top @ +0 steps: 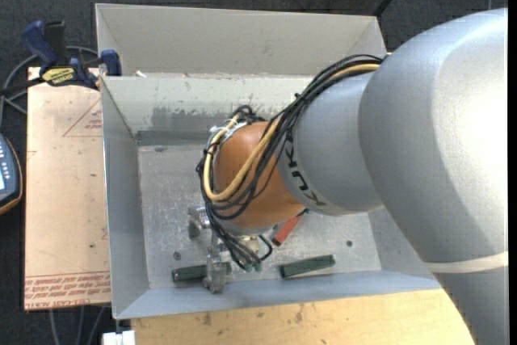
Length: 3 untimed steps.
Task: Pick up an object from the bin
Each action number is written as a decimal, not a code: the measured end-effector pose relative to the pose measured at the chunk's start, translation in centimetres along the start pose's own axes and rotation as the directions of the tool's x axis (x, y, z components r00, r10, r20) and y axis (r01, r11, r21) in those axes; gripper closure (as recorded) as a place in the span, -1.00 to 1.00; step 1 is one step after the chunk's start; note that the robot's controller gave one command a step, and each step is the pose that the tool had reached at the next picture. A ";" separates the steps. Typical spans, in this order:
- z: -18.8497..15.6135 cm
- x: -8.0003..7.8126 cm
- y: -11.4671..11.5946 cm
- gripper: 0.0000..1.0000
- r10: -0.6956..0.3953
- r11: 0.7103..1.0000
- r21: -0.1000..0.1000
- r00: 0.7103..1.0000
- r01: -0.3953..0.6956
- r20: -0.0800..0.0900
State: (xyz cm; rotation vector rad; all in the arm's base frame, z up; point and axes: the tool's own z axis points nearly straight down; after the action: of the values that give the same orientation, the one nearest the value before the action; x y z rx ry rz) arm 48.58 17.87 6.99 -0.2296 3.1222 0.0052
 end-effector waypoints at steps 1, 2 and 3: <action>0.0 0.2 0.1 1.00 -0.002 1.000 0.001 1.000 0.002 -0.009; -14.7 -0.4 1.3 1.00 -0.113 0.994 0.000 0.994 0.113 -0.002; -14.3 -0.2 1.2 -1.00 -0.112 0.994 0.000 0.994 0.112 -0.009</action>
Offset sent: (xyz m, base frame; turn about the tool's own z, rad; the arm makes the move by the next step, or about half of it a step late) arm 0.0000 0.0000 0.0000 0.0000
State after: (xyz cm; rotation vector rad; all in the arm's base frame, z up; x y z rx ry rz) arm 48.49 19.06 21.29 -0.4051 3.1137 0.0023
